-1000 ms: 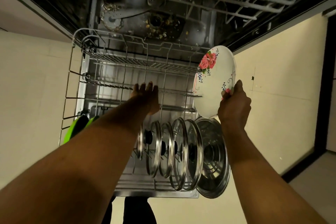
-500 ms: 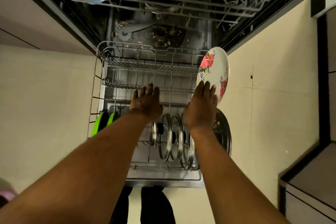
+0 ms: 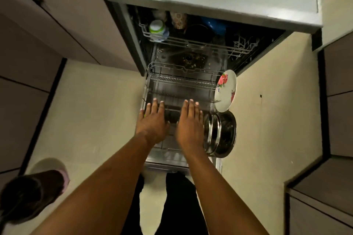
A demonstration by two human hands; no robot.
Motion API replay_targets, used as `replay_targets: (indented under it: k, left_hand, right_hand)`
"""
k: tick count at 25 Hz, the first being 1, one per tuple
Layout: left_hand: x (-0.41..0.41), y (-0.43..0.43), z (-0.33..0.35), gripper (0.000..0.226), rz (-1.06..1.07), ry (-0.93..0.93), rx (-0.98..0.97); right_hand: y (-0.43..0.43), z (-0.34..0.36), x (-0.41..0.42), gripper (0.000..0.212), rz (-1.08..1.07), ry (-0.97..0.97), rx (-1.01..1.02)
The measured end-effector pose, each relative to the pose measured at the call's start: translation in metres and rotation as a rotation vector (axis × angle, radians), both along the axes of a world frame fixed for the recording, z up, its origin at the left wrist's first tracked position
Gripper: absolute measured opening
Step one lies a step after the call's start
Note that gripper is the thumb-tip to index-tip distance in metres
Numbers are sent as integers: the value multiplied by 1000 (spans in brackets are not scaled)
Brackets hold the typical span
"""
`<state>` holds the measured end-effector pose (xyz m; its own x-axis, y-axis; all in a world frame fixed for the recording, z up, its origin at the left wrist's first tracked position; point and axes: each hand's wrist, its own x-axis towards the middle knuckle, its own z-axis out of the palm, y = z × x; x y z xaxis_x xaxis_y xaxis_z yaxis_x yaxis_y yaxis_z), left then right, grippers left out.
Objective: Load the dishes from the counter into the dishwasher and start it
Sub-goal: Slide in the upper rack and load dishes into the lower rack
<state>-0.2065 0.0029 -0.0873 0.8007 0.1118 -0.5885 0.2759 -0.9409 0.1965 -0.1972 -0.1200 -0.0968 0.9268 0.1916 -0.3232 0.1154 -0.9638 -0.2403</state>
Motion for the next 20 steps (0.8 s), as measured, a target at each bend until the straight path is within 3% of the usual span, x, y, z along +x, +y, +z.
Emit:
replay_targets:
  k: [6,13,20]
  left_hand:
    - [-45,111,94,78,81,-199,35]
    - [-120,291,156,81,207,-344,85]
    - [-121,416,205,76,299,-493,140]
  right_hand:
    - [123,81,-33,71,181,-180,48]
    - [317,156,-81,68,387,-426,144]
    - [431,215,-66,82,537,-515,161]
